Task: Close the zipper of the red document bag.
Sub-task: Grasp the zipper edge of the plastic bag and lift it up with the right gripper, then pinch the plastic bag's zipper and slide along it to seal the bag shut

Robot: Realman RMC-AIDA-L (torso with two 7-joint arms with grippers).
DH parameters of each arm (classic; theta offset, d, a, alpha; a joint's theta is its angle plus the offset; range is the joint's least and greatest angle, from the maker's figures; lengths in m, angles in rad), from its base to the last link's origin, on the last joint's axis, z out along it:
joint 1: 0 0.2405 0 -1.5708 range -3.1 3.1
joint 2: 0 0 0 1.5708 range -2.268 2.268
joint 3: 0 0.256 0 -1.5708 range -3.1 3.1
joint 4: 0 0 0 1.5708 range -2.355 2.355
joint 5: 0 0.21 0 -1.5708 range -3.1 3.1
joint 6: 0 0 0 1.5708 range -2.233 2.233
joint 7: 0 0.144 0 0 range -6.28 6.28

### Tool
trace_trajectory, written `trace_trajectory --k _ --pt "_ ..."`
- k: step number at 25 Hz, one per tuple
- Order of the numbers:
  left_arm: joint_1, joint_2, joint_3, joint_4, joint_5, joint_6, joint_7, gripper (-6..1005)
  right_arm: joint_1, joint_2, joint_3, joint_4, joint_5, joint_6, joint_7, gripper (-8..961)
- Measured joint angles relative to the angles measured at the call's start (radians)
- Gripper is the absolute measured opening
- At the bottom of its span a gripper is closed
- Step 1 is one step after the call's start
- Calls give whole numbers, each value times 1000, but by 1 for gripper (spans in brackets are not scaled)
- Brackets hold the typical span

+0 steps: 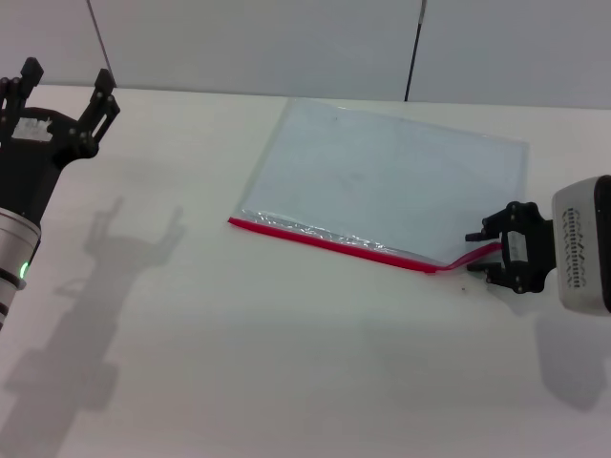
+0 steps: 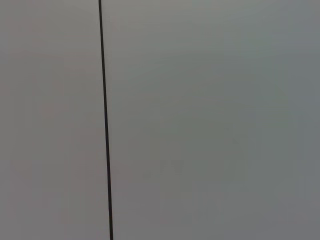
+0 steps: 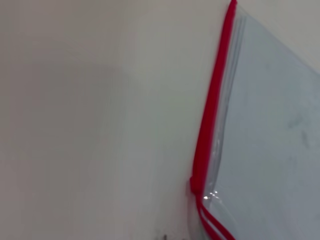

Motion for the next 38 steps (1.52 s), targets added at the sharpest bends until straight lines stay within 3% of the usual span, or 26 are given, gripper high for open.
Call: trace_trajectory --k 7,12,15,19,28,36,38 --pt "1 0 0 0 0 0 0 862 -7 1 -30 -12 12 1 1 228" --pt "5 0 0 0 0 0 0 861 -35 1 -64 -47 89 -9 2 129" --pt "5 0 2 0 1 0 0 861 -93 2 -135 -131 136 -10 17 70" --pt "5 0 14 1 22 0 5 861 -120 -1 -201 -186 171 -8 59 55" --pt "-45 -7 28 36 286 -141 59 861 -140 -2 -268 -255 182 5 142 52" --pt "-97 -12 29 -1 476 -254 246 861 -129 -5 -291 -258 208 8 155 55" --pt "-117 -12 29 -58 508 -295 392 861 -129 -5 -293 -260 208 11 156 56"
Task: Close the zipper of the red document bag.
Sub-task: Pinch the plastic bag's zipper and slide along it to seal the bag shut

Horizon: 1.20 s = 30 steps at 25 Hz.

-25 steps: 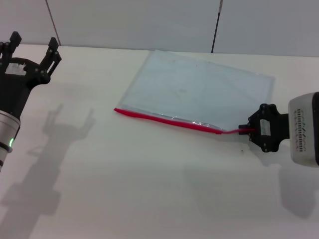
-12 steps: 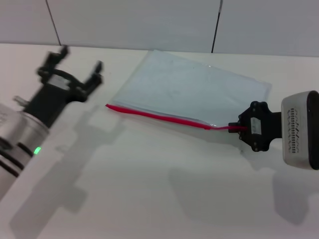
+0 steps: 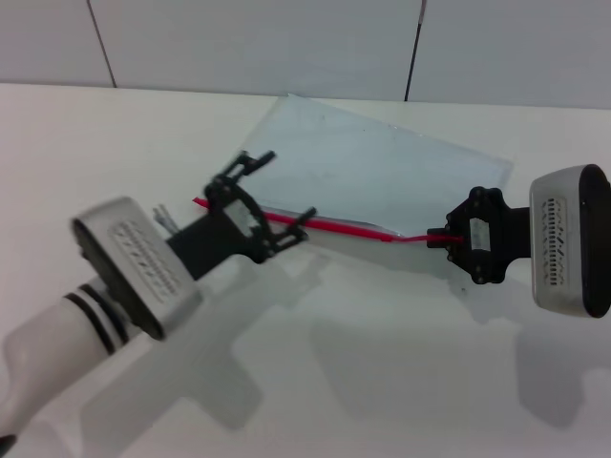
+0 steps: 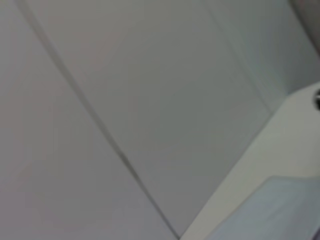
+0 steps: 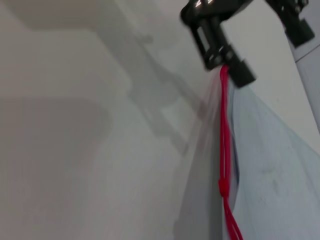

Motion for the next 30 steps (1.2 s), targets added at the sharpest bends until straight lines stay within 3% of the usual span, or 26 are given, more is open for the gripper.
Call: trace_trajectory --k 8,30 --pt "-19 0 4 -63 20 -14 157 861 -2 3 -14 -17 0 4 1 61" --pt "-56 1 9 -68 108 -67 151 860 1 0 -70 -52 38 4 19 72"
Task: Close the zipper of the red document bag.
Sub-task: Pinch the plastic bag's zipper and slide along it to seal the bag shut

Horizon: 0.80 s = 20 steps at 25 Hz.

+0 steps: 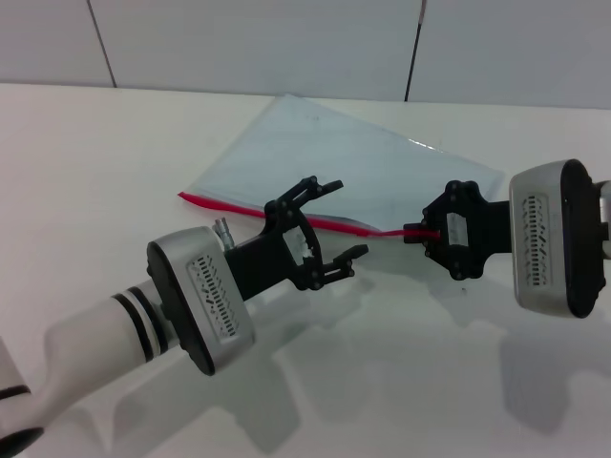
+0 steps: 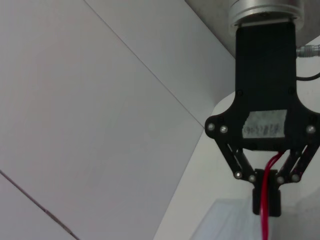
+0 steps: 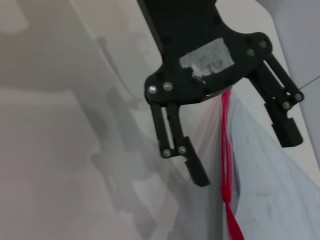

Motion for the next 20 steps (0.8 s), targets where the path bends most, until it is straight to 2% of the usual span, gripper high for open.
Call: trace_trajectory --k 20 --pt "-16 2 17 48 2 -13 -59 860 -5 0 -40 -44 1 -10 1 82"
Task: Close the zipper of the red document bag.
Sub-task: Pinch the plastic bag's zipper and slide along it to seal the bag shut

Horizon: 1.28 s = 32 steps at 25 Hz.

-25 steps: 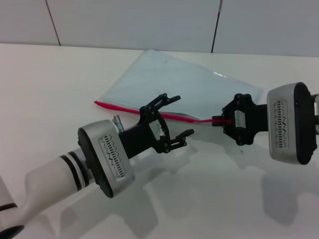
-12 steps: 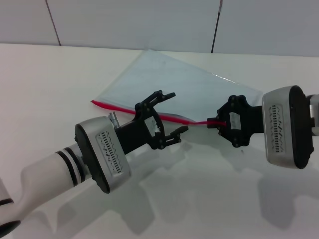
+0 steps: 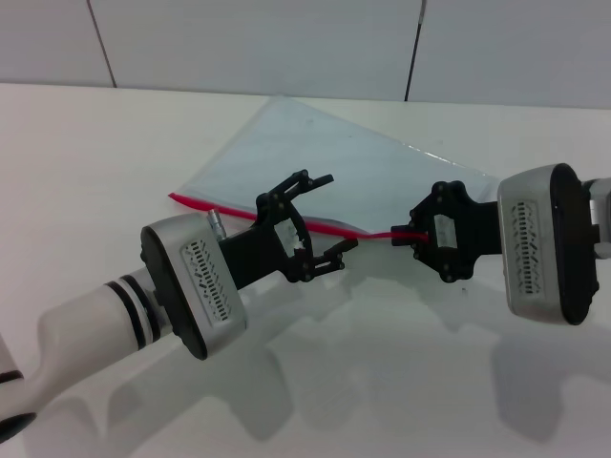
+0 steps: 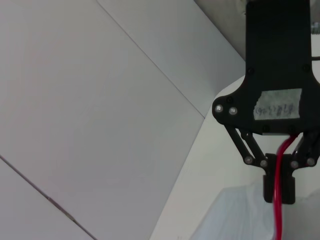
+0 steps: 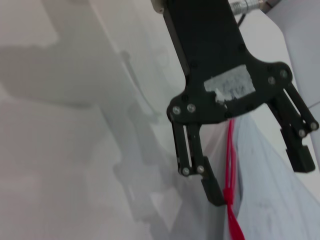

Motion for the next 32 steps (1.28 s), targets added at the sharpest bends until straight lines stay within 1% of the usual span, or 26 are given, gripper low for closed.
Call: trace_trajectory --k 8,19,24,32 --pt "-1 -1 0 1 20 -3 7 860 -4 0 -20 -18 1 0 2 85" --pt "-5 -1 7 1 37 -14 7 673 -5 0 -32 -23 1 0 2 91" --pt "-5 -3 9 1 45 -14 16 436 -5 0 -32 -24 1 3 2 94" --pt "-2 -4 9 0 50 -14 38 376 -5 -1 -32 -24 1 7 3 97"
